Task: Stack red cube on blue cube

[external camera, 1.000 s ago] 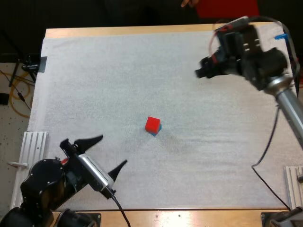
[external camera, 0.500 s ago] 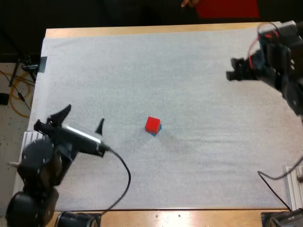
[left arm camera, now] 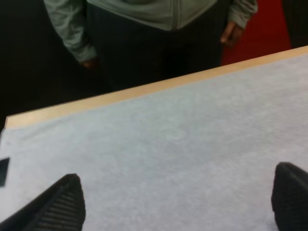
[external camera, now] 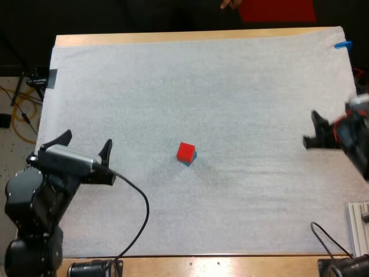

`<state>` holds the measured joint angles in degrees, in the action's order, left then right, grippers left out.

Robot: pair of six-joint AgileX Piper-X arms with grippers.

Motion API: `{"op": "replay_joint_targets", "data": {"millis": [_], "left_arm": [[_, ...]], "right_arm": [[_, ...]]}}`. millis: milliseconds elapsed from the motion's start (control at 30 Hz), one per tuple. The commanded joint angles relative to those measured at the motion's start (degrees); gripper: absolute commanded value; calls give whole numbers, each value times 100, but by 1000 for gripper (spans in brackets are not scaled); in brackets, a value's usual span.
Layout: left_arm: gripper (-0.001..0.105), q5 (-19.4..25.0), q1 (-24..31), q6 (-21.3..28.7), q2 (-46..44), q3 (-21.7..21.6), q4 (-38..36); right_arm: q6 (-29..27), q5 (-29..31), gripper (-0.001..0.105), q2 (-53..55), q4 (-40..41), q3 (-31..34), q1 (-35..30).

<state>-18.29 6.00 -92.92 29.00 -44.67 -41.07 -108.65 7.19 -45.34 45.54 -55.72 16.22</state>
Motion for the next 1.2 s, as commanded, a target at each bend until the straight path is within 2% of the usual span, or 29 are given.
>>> {"op": "replay_joint_targets", "data": {"millis": [0, 200, 400, 800, 900, 933, 1067, 1167], "left_arm": [[76, -173, 1, -147, -163, -25, -155], [76, -303, 1, -247, -890, -25, -504], [76, -303, 1, -247, -1804, -25, -908], [76, -303, 1, -236, -3723, -36, -1967], [76, -323, 24, -196, -3772, -133, -2520], [76, -326, 34, -181, -3753, -122, -2681], [76, -302, 37, 54, -3785, 55, -2721], [76, -302, 37, 180, -3785, 347, -2492]], "right_arm": [[58, 36, 63, 360, -80, 247, -23], [233, 234, 63, 1639, -80, 934, -23], [536, 765, 63, 2834, -50, 1377, -23], [327, 541, 63, 4809, 83, 2040, -1], [218, 581, 63, 4813, 266, 2019, -1], [146, 402, 63, 4813, 265, 2044, -1], [48, 263, 63, 4833, 302, 2125, -1], [38, 220, 63, 4832, 328, 2204, -1]]}}
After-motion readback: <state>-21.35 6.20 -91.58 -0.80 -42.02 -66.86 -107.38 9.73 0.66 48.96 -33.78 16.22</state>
